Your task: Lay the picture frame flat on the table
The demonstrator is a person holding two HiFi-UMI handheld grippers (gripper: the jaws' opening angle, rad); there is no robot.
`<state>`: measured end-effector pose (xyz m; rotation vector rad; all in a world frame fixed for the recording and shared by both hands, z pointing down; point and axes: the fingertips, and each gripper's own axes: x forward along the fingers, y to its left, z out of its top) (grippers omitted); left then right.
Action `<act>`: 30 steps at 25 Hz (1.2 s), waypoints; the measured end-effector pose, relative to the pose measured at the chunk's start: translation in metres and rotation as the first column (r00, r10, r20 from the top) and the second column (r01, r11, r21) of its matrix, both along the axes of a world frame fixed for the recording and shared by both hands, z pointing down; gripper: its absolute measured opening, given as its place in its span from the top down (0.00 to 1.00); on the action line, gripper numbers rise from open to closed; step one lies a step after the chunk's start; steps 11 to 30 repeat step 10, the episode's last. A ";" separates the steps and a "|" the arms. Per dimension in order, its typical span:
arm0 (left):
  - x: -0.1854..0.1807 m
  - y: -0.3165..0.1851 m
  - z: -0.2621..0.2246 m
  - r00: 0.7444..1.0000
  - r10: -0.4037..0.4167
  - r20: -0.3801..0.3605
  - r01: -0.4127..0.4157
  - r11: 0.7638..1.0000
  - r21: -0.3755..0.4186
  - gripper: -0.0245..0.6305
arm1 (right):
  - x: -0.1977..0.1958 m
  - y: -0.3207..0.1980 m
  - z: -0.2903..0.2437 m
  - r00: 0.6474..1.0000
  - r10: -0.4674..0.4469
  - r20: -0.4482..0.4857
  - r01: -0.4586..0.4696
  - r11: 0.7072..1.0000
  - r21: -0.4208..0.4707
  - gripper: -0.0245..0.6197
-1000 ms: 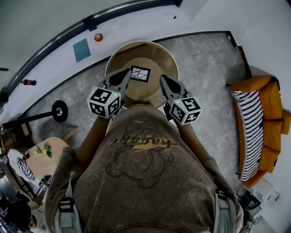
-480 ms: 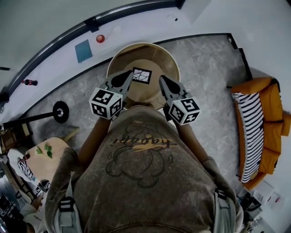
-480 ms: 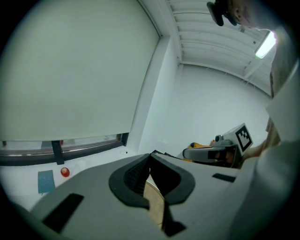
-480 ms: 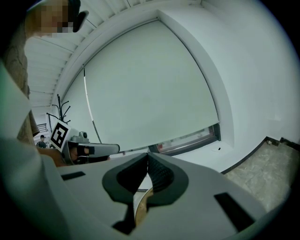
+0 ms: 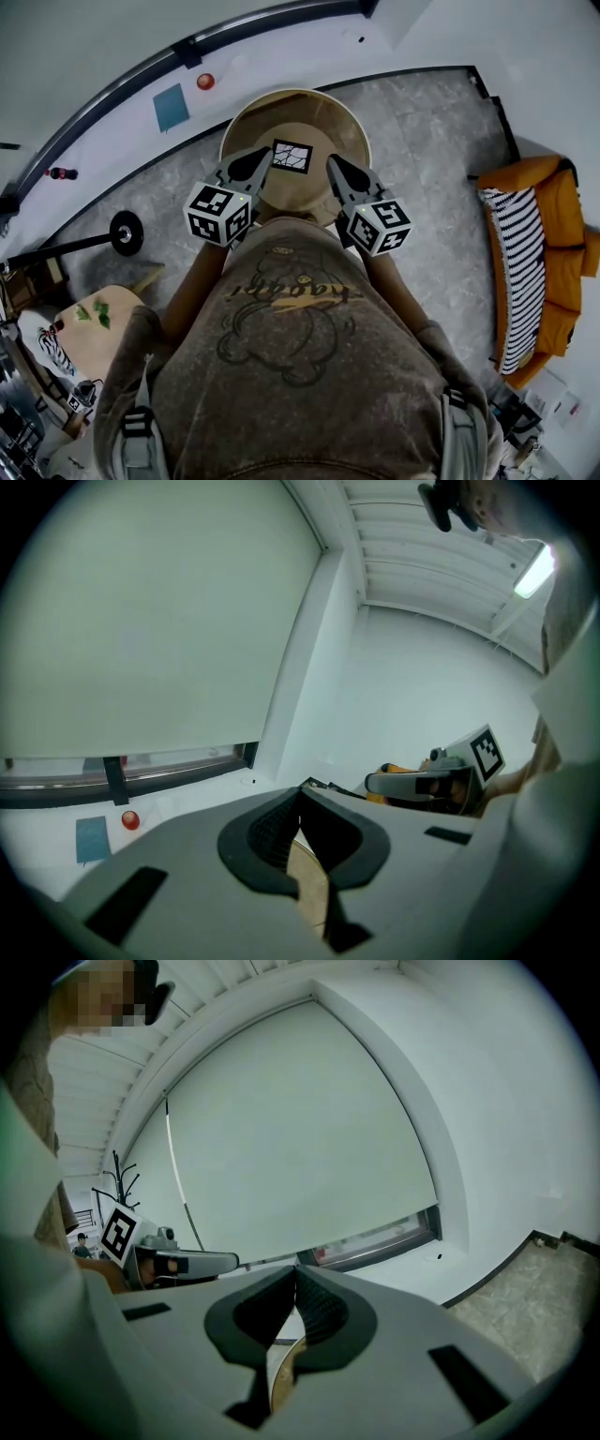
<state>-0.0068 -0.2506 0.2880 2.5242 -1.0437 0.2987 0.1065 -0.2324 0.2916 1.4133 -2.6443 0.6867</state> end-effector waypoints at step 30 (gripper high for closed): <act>-0.002 0.000 0.003 1.000 -0.012 0.001 0.012 1.000 -0.012 0.93 | -0.004 0.000 0.002 1.000 -0.013 0.005 0.013 1.000 -0.002 0.93</act>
